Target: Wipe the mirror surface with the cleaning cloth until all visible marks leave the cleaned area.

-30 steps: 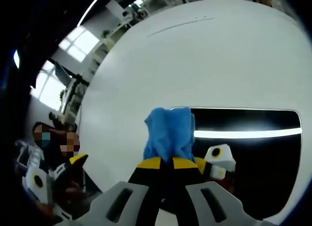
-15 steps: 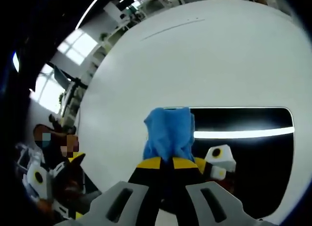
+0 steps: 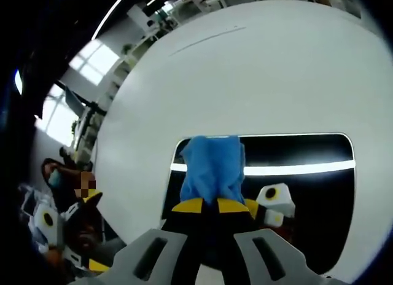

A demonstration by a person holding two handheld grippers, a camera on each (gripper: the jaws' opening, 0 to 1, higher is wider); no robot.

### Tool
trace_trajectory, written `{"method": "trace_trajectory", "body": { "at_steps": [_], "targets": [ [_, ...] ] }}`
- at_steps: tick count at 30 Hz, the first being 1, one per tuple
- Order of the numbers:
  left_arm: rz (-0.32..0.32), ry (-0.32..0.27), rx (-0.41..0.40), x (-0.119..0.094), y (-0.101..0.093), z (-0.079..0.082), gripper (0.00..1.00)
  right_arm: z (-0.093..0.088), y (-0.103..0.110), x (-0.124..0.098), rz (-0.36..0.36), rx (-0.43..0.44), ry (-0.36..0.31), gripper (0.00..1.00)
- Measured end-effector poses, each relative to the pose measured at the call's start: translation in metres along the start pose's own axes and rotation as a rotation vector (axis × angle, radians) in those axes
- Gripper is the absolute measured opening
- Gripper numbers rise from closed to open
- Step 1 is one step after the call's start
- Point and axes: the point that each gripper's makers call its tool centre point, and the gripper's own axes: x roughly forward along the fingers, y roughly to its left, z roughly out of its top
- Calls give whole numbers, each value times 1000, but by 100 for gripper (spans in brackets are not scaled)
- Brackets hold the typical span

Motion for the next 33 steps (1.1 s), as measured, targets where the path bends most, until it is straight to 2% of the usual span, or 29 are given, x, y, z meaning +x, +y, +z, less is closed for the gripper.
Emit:
{"method": "trace_trajectory", "body": {
  "at_steps": [18, 33],
  "targets": [
    [-2, 4, 0, 0, 0, -1, 99, 0, -33, -16, -26, 28, -18, 0],
    [0, 11, 2, 0, 0, -2, 99, 1, -45, -24, -37, 29, -24, 0]
  ]
}}
